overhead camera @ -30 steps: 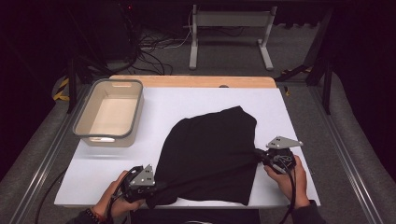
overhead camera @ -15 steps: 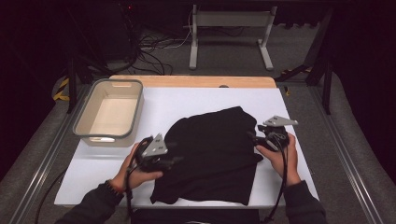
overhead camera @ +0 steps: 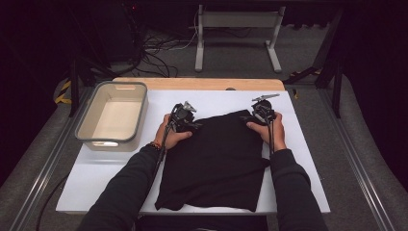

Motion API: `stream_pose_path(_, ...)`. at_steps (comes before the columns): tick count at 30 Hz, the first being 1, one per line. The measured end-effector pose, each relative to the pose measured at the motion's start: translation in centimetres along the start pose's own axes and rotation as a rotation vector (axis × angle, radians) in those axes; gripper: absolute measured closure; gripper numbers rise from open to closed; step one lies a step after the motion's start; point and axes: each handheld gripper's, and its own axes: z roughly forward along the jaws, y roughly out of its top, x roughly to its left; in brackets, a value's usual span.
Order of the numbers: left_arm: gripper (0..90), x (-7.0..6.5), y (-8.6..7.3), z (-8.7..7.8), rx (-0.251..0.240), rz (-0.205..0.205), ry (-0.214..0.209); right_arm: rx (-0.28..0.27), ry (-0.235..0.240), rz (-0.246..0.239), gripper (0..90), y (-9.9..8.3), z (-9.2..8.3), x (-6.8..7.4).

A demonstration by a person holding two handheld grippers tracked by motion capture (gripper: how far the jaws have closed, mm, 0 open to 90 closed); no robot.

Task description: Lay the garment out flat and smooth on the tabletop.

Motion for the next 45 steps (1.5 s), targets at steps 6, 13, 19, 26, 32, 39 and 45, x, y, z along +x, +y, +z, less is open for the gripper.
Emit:
stream_pose_path(6, 84.7, -0.5, 0.0, -0.2, 0.018, 0.002, -0.043, 0.022, 0.007, -0.055, 80.6, 0.3, 0.6, 1.0)
stream_pose_path(13, 85.4, -1.0, 0.9, -4.6, -0.154, -0.009, 0.071, -0.142, -0.012, -0.107, 82.4, 1.6, -2.6, 2.7)
stream_pose_path(19, 84.4, -5.0, -1.9, -10.8, -0.286, 0.128, 0.042, -0.326, 0.108, -0.278, 82.7, 0.6, -9.3, 7.6)
stream_pose_path(26, 83.8, -11.1, -9.4, -13.3, -0.205, 0.279, -0.03, -0.308, 0.156, -0.385, 79.9, -6.7, -12.1, 11.6)
stream_pose_path(32, 82.3, -13.8, -12.1, -12.8, -0.117, 0.324, -0.086, -0.187, 0.152, -0.46, 75.1, -12.3, -11.8, 13.7)
stream_pose_path(39, 77.9, -14.2, -12.8, -12.0, -0.039, 0.335, -0.122, -0.113, 0.131, -0.456, 59.4, -14.1, -11.7, 13.3)
stream_pose_path(45, 69.0, -13.4, -12.5, -13.7, -0.108, 0.293, -0.124, -0.181, 0.135, -0.408, 50.4, -13.9, -13.2, 12.9)
